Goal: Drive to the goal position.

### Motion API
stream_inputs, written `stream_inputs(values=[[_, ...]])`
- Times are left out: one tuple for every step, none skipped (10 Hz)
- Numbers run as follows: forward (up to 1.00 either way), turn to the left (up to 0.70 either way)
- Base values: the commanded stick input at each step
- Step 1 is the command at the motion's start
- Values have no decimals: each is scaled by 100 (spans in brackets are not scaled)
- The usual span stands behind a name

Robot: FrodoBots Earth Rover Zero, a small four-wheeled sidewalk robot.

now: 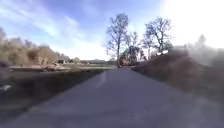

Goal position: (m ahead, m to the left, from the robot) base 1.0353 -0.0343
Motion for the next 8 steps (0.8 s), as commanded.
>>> stream_inputs(values=[[100,0],[100,0],[100,0],[100,0],[100,0],[100,0],[100,0],[100,0]])
